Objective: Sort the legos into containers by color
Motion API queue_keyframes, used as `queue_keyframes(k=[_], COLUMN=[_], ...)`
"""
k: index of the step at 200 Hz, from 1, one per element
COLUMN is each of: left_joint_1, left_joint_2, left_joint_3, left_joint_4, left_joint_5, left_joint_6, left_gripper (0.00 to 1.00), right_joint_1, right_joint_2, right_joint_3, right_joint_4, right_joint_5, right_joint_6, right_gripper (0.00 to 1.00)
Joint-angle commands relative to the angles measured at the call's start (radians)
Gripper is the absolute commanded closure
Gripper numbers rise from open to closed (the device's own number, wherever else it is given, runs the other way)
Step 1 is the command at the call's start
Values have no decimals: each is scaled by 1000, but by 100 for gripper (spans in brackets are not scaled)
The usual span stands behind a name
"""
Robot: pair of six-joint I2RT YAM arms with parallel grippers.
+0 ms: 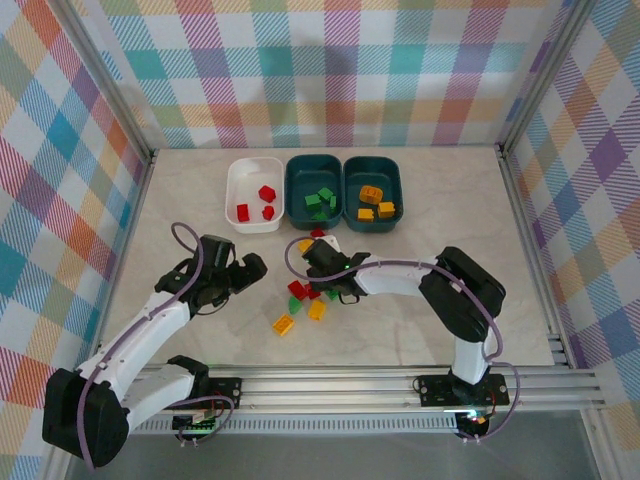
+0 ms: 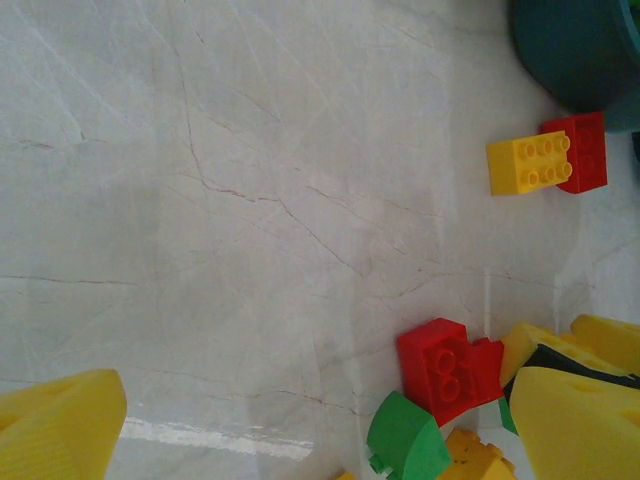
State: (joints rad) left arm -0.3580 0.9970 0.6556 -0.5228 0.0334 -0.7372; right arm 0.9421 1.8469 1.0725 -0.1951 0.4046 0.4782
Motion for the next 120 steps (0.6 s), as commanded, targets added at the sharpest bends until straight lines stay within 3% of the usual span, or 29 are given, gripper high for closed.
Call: queue_keyframes(k=[1,120], left_joint_1=[-7,-7], left_joint_2=[-13,-2], left_joint_3=[-9,8], left_joint_4=[-10,-12], left_joint_5=[-10,26], left_joint_6=[7,34], left_gripper=[2,2], right_joint_1=[1,-22], right_joint_2=[30,-59], right_joint_3=[1,38], right_joint_4=[-31,-35], right_joint_5=[-7,79], right_joint_6=[-13,-60], right_gripper=[36,41])
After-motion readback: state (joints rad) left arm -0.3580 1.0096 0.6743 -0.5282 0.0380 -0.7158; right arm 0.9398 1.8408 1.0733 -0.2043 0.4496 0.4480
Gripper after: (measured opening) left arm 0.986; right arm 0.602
